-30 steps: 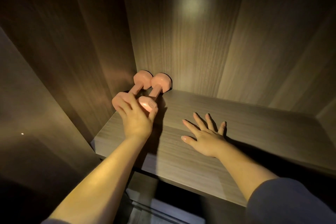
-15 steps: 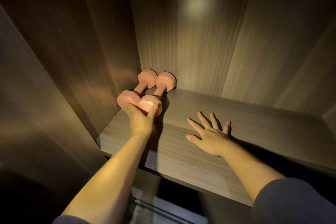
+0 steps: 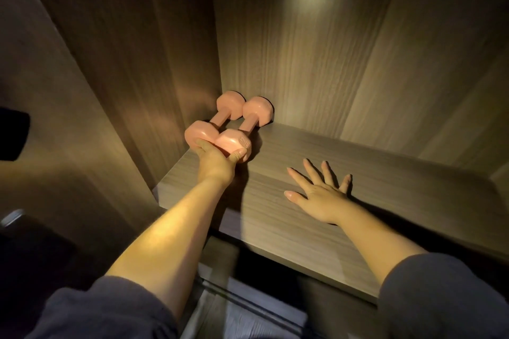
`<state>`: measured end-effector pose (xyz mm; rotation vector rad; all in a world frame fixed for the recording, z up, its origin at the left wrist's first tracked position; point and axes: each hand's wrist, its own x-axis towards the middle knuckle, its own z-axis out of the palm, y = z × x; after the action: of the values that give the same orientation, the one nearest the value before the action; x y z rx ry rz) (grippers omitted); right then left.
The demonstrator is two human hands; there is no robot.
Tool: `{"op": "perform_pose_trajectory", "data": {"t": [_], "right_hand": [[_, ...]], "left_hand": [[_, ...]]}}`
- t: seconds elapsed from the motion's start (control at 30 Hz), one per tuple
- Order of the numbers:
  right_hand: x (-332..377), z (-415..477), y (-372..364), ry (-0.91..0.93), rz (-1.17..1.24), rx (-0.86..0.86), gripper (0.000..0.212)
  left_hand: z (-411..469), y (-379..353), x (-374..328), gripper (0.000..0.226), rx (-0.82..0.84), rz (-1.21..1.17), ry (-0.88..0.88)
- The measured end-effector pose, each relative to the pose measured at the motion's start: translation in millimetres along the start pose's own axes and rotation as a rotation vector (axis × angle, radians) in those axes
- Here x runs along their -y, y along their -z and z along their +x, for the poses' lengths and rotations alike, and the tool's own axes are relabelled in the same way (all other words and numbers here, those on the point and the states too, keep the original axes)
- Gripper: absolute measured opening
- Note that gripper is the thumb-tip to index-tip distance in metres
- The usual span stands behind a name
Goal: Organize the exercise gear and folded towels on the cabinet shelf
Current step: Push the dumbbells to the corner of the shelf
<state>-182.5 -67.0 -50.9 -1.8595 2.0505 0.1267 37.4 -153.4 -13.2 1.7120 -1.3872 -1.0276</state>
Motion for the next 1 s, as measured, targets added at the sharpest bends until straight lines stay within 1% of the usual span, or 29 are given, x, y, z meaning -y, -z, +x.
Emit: {"op": "perform_pose_trajectory", "data": {"t": [0.17,0.27,0.33,0.37,0.43,0.5,0.57,0.7,0.9,1.0], "right_hand": [[2,-6,5,-0.007,0.019,0.020,0.062],[2,-22,11,-0.039,0.060,-0.011,0.063],[2,-41,14,-0.063,0.064,-0.075,0.063],[1,-52,17,-0.074,0.059,-0.097,0.063],[0,-78,26,-0.098,0.074,-0.115,0.062],[-3,-104,37,-0.115,0.099,-0.115,0.061],[-8,-132,46,-0.129,0.119,-0.111,0.060],[-24,-178,54,-0.184,0.080,-0.163,0.060],[-60,-229,62,-0.252,-0.010,-0.212,0.062],[-70,-255,82,-0.300,-0.041,-0.232,0.052]], "left_hand": [[-5,-1,-4,0.101,-0.010,0.037,0.024],[-19,0,-8,0.088,-0.040,0.116,0.037],[-38,2,-11,0.076,-0.088,0.246,-0.008],[-50,4,-13,0.073,-0.090,0.338,-0.047],[-79,7,-17,0.076,-0.048,0.481,-0.147],[-109,8,-23,0.081,0.022,0.512,-0.233],[-139,6,-31,0.082,0.127,0.588,-0.306],[-185,-14,-43,0.076,0.250,0.743,-0.506],[-226,-57,-57,0.067,0.348,0.938,-0.801],[-237,-70,-76,0.063,0.366,0.989,-0.888]]}}
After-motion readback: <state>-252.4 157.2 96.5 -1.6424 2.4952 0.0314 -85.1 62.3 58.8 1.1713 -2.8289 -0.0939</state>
